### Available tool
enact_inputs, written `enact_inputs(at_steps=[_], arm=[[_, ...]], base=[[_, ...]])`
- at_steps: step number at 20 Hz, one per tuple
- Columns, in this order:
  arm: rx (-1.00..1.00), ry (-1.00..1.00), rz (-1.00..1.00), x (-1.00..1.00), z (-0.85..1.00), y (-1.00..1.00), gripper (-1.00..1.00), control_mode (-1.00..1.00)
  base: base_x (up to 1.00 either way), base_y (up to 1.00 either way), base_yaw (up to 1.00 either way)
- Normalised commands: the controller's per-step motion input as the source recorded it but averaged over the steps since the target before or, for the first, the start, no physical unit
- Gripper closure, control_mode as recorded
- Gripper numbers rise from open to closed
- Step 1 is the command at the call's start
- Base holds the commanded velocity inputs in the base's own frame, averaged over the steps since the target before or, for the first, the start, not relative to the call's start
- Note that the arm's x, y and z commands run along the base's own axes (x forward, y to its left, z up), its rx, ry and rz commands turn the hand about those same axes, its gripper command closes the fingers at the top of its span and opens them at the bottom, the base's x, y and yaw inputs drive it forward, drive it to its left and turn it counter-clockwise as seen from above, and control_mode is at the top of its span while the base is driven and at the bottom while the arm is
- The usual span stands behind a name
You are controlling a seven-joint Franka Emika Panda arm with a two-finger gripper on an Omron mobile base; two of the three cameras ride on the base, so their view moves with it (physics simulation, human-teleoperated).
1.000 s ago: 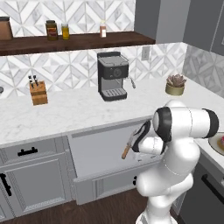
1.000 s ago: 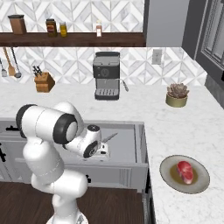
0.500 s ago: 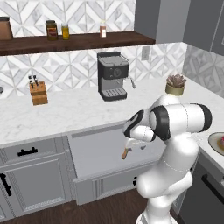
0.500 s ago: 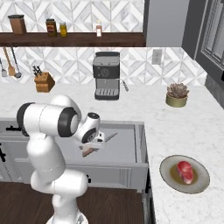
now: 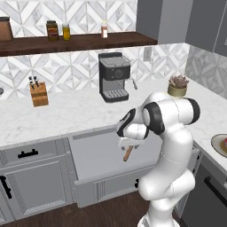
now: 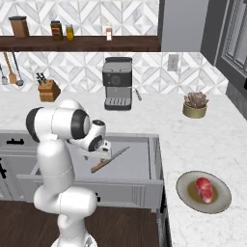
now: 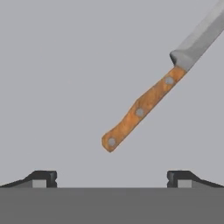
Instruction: Pick up the knife from the drawer and place it on the cutting board. Then place the meat from the plate to the cutting board.
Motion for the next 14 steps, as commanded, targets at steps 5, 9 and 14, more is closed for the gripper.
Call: enact_inputs(at_steps=[5, 9, 14], arm=[[-0.06, 0.0, -0.02, 0.06, -0.4, 0.0, -1.0, -1.0], [-0.03, 0.0, -0.02, 0.21, -0.26, 0.03, -1.0, -1.0], [-0.02, 0.0, -0.02, 0.2, -0.29, 0.04, -1.0, -1.0]], base=[[0.0, 0.0, 0.0], [0.0, 0.0, 0.0], [0.0, 0.0, 0.0]])
